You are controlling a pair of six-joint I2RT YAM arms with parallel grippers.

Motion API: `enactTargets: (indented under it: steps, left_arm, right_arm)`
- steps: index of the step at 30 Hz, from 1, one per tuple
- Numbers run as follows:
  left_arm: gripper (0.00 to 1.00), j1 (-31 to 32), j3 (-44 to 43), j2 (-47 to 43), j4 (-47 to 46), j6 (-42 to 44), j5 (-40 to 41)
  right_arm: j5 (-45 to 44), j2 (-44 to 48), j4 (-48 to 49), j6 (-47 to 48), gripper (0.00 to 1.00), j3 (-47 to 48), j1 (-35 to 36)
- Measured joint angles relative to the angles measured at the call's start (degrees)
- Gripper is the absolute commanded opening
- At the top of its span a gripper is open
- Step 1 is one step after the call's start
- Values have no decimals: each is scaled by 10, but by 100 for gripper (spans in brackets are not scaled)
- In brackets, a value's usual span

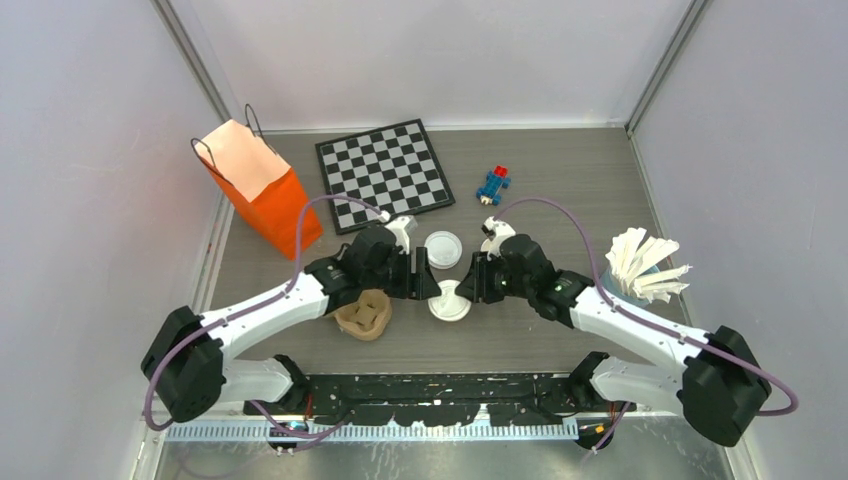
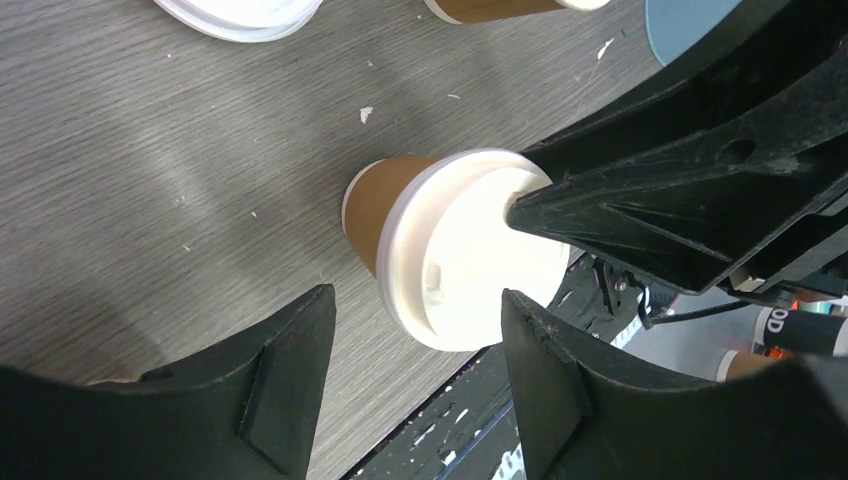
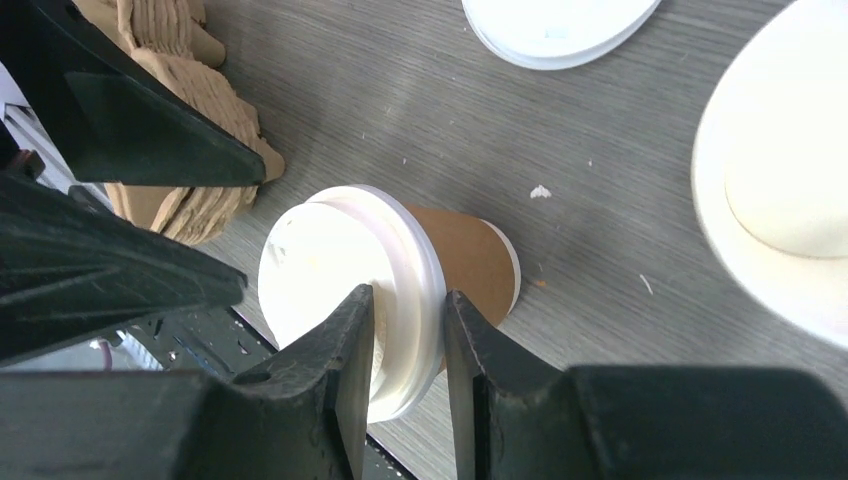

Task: Pack the takeout coffee

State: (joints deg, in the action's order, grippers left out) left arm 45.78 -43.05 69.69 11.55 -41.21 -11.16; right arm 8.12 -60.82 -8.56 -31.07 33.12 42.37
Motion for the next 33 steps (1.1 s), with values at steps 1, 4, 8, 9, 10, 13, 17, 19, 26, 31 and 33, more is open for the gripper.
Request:
enactTargets:
  steps: [1, 4, 8, 9, 10, 13, 17, 19, 26, 31, 33]
  left_arm:
    - [62, -2, -5, 10, -1, 8, -8]
    - [60, -6, -13, 34, -3, 28, -23]
    - [57, -9, -23, 75, -3, 57, -34]
    - [55, -10, -25, 83, -3, 61, -36]
    - [53, -10, -29, 92, -6, 63, -44]
    - [50, -12, -38, 103, -15, 72, -56]
    - [50, -12, -39, 107, -21, 74, -64]
    - [49, -12, -39, 107, -21, 74, -64]
    - [48, -12, -33, 107, -32, 71, -67]
    - [47, -12, -32, 107, -36, 70, -68]
    - [47, -12, -32, 107, -36, 70, -68]
  right_arm:
    - [5, -12, 1, 2, 35, 7, -3]
    - [24, -40, 7, 5, 37, 21, -16]
    - [45, -50, 7, 6, 40, 24, -31]
    - [47, -51, 5, 7, 42, 24, -34]
    - [49, -51, 1, 8, 45, 24, -37]
    - [51, -51, -10, 8, 54, 29, -42]
    - [45, -45, -48, 5, 62, 37, -46]
    - [38, -39, -77, 3, 62, 45, -46]
    - [27, 5, -142, -32, 56, 63, -46]
    - [30, 38, -147, -64, 42, 64, -46]
    - [33, 40, -146, -76, 40, 64, -46]
